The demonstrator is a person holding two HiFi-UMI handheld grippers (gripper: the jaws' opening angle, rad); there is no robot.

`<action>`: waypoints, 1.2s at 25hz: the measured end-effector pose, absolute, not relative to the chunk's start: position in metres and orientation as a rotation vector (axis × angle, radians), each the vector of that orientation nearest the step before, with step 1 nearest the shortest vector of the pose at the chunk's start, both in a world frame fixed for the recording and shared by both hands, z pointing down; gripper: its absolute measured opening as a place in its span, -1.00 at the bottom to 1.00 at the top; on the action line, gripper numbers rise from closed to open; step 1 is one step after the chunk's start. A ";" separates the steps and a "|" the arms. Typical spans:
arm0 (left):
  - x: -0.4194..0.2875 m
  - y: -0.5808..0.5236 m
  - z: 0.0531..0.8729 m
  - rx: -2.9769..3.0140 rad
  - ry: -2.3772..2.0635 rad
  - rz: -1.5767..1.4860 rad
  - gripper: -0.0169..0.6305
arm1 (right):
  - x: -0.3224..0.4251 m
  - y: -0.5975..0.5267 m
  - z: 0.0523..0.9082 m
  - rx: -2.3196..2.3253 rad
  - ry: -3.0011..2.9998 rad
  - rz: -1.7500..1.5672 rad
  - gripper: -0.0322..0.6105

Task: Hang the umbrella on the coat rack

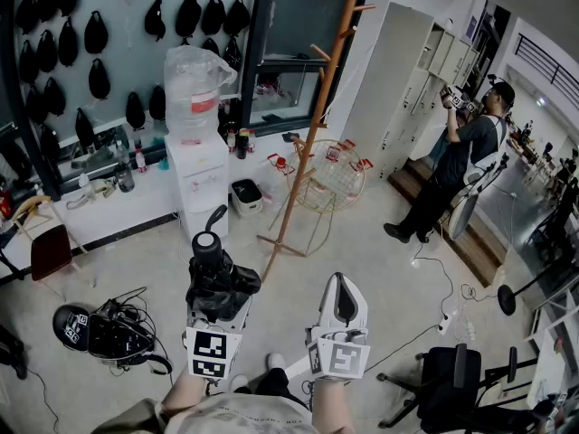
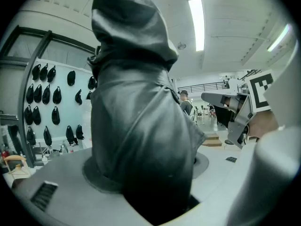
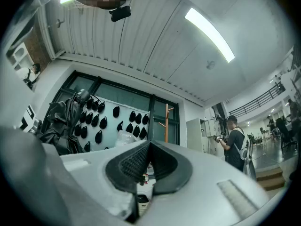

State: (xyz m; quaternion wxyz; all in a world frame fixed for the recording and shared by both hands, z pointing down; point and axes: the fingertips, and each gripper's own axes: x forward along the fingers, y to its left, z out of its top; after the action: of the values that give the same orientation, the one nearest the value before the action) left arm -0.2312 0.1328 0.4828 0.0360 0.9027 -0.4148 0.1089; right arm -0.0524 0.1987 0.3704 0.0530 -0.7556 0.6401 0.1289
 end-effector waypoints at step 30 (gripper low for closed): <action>-0.141 0.066 0.493 2.745 -1.228 0.416 -0.04 | 0.027 0.112 0.383 -1.973 2.138 0.134 -0.62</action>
State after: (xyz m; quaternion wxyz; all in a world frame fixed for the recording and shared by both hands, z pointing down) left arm -0.1413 0.0661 0.4931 0.0529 0.9030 -0.4039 0.1369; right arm 0.0266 0.1117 0.3826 0.1143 -0.6730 0.7293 0.0457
